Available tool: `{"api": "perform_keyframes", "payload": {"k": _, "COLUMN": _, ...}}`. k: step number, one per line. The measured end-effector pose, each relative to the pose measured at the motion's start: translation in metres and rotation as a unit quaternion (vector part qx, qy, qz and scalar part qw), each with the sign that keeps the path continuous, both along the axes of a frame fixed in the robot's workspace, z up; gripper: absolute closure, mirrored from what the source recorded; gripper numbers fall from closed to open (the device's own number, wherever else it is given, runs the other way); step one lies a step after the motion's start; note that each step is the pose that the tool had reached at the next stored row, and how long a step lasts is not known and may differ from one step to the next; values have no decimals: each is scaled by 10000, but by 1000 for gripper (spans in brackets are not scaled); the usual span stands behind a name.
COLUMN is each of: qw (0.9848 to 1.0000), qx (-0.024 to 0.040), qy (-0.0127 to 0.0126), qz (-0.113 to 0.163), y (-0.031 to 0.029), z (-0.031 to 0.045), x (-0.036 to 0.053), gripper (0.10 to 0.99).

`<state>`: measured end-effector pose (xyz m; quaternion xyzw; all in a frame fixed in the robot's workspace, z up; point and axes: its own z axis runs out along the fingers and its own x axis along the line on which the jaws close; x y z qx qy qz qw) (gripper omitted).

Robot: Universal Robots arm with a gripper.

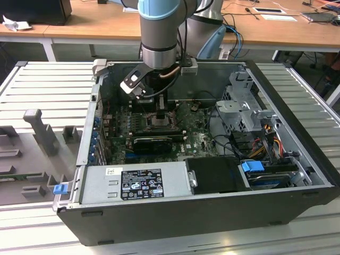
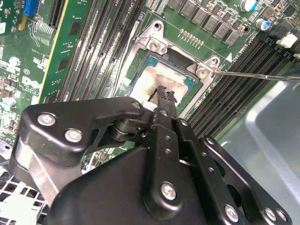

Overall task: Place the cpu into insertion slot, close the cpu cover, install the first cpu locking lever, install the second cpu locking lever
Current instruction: 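Close the cpu cover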

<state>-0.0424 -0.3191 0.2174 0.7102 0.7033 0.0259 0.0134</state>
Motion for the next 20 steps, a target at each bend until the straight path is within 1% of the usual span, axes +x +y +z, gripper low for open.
{"api": "perform_keyframes", "payload": {"k": 1, "qw": 10000, "qx": 0, "qy": 1, "qz": 0, "y": 0, "z": 2, "x": 0, "gripper": 980}}
{"api": "perform_keyframes", "payload": {"k": 2, "qw": 10000, "qx": 5, "qy": 29, "qz": 0, "y": -1, "z": 3, "x": 14, "gripper": 980}}
{"api": "perform_keyframes", "payload": {"k": 4, "qw": 10000, "qx": 22, "qy": 52, "qz": 0, "y": -1, "z": 4, "x": 45, "gripper": 980}}
{"api": "perform_keyframes", "payload": {"k": 5, "qw": 10000, "qx": 41, "qy": 58, "qz": 1, "y": -2, "z": 2, "x": 73, "gripper": 980}}
{"api": "perform_keyframes", "payload": {"k": 6, "qw": 10000, "qx": 49, "qy": 69, "qz": 0, "y": -6, "z": 3, "x": 97, "gripper": 980}}
{"api": "perform_keyframes", "payload": {"k": 7, "qw": 9999, "qx": 65, "qy": 77, "qz": 0, "y": -9, "z": 3, "x": 107, "gripper": 980}}
{"api": "perform_keyframes", "payload": {"k": 9, "qw": 9999, "qx": 70, "qy": 79, "qz": 0, "y": -4, "z": 3, "x": 109, "gripper": 980}}
{"api": "perform_keyframes", "payload": {"k": 13, "qw": 9999, "qx": 69, "qy": 80, "qz": 1, "y": 1, "z": 39, "x": 110, "gripper": 980}}
{"api": "perform_keyframes", "payload": {"k": 16, "qw": 9999, "qx": 69, "qy": 80, "qz": 0, "y": 2, "z": 95, "x": 109, "gripper": 980}}
{"api": "perform_keyframes", "payload": {"k": 19, "qw": 9999, "qx": 69, "qy": 80, "qz": 1, "y": 4, "z": 174, "x": 108, "gripper": 980}}
{"api": "perform_keyframes", "payload": {"k": 20, "qw": 9999, "qx": 69, "qy": 81, "qz": -1, "y": 4, "z": 184, "x": 123, "gripper": 980}}
